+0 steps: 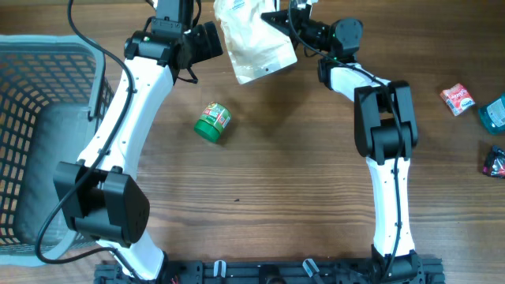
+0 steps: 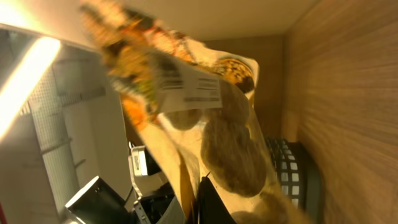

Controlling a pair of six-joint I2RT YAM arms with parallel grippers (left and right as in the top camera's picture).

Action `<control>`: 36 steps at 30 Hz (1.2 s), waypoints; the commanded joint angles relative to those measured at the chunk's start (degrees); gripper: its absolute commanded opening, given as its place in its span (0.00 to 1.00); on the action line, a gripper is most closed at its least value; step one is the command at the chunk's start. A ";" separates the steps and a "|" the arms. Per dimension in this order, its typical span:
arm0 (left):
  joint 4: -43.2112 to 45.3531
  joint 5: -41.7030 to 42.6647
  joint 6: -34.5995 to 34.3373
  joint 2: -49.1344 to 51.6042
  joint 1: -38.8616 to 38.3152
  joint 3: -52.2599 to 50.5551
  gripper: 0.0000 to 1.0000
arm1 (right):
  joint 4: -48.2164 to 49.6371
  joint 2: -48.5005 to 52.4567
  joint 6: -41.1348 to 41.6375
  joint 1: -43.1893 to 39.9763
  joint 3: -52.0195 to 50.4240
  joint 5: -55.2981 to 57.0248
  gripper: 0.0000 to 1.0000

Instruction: Scan the item barcode

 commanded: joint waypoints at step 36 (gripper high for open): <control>-0.13 -0.85 -2.36 -1.29 -0.15 0.52 1.00 | -126.44 -54.38 -71.43 -22.14 0.31 46.69 0.05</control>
